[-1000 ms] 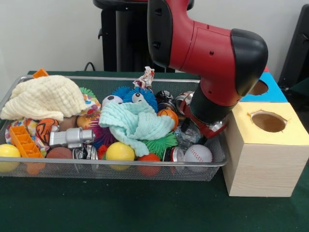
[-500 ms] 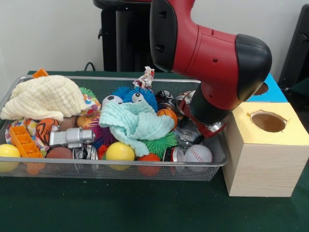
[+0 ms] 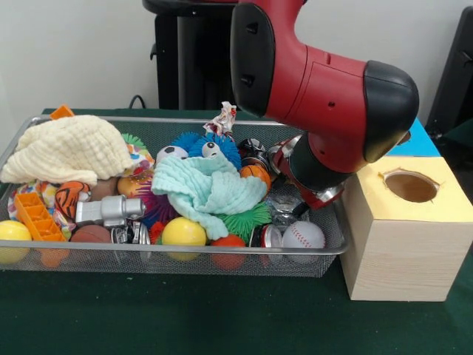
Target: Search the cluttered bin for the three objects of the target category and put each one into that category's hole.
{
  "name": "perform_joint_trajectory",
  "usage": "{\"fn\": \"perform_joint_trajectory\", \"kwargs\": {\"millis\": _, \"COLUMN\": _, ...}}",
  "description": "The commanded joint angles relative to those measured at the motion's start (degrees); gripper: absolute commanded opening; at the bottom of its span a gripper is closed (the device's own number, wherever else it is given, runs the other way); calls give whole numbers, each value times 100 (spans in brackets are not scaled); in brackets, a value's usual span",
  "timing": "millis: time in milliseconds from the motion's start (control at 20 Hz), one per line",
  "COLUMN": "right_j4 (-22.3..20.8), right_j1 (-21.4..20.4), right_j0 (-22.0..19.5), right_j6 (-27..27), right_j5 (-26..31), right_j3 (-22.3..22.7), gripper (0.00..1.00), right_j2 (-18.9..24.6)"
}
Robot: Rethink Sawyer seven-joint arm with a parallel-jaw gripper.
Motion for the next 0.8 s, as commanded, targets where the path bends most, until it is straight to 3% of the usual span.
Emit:
{"fn": "perform_joint_trajectory", "kwargs": {"millis": 50, "right_j4": -109, "right_j1": 722, "right_j0": -170, "right_j6": 513, "right_j5": -10, "right_j3": 259, "gripper": 100, "right_j2": 646}}
{"fn": "perform_joint_trajectory", "kwargs": {"millis": 100, "right_j4": 41, "right_j1": 554, "right_j0": -294, "right_j6": 351, "right_j5": -674, "right_j3": 611, "gripper": 100, "right_j2": 886}}
{"fn": "perform_joint_trajectory", "kwargs": {"millis": 250, "right_j4": 144, "right_j1": 266, "right_j0": -454, "right_j6": 134, "right_j5": -1297, "right_j3": 1034, "gripper": 100, "right_j2": 1108}}
{"fn": "perform_joint_trajectory", "kwargs": {"millis": 600, "right_j4": 210, "right_j1": -271, "right_j0": -670, "right_j6": -33, "right_j5": -1422, "right_j3": 1609, "gripper": 100, "right_j2": 1290}}
{"fn": "perform_joint_trajectory", "kwargs": {"millis": 800, "right_j4": 213, "right_j1": -435, "right_j0": -801, "right_j6": -132, "right_j5": -1314, "right_j3": 1646, "gripper": 100, "right_j2": 1449}}
